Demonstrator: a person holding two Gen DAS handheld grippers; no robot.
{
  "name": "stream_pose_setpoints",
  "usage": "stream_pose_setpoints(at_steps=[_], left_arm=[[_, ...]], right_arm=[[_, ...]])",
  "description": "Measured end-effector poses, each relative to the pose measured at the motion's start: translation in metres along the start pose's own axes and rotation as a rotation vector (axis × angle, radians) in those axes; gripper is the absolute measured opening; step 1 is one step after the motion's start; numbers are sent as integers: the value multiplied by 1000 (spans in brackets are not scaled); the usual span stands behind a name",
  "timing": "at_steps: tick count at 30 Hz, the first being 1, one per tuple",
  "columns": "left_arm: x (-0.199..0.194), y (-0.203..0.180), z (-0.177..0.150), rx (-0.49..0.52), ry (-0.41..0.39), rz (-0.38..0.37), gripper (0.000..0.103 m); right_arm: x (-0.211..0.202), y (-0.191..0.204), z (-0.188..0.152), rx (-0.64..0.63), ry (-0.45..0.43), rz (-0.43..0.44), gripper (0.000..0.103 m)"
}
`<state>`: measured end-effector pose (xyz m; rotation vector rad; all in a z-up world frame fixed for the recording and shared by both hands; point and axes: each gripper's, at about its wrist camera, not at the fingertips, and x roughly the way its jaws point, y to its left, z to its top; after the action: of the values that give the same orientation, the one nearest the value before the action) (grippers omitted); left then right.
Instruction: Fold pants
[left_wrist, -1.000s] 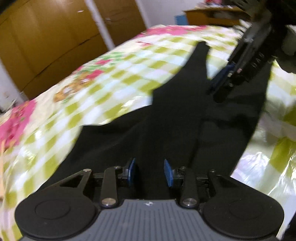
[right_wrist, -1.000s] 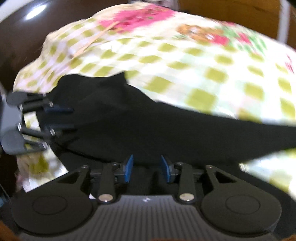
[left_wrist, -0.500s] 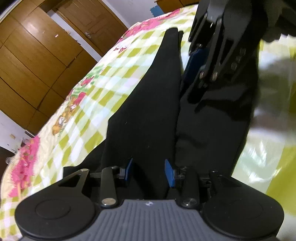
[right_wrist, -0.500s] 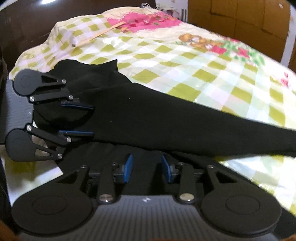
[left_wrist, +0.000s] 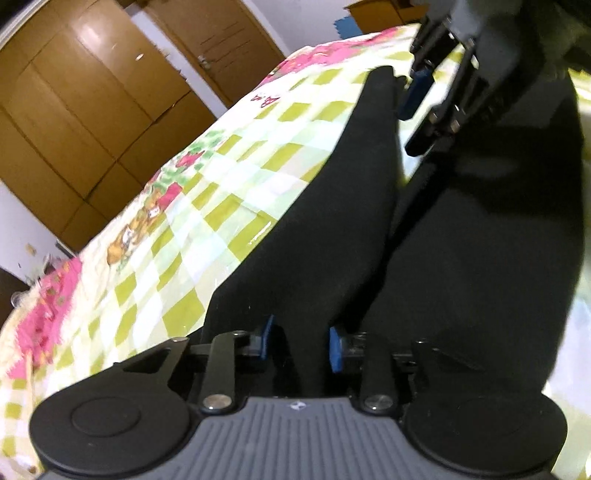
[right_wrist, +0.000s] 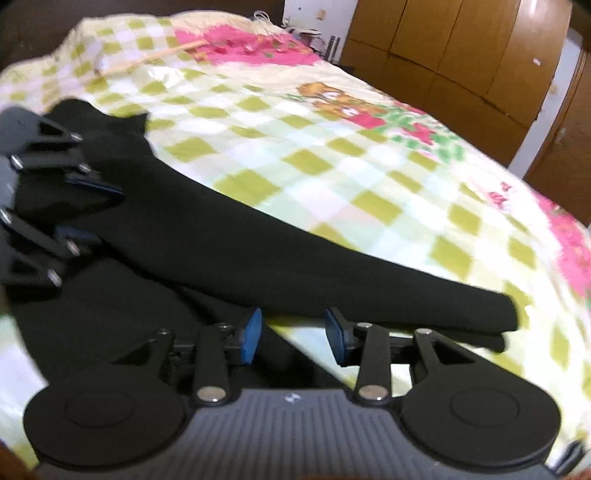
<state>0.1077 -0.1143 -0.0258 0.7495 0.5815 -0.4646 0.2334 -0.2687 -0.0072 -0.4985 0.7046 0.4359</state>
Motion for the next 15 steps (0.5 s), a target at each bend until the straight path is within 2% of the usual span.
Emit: stream_pose_setpoints(at_steps=[6,12,15], left_arm=[[-2,19,4,-95,12,-48,40],[4,31,3,-154,26,-81,40],[7,31,3,-151,24,-90,40]], right_arm=[[22,-7,-2,-207,19,-69,39],[26,-13,-2,-294,26,-107,39],[22,-28,-7,-269,36,-131,39]])
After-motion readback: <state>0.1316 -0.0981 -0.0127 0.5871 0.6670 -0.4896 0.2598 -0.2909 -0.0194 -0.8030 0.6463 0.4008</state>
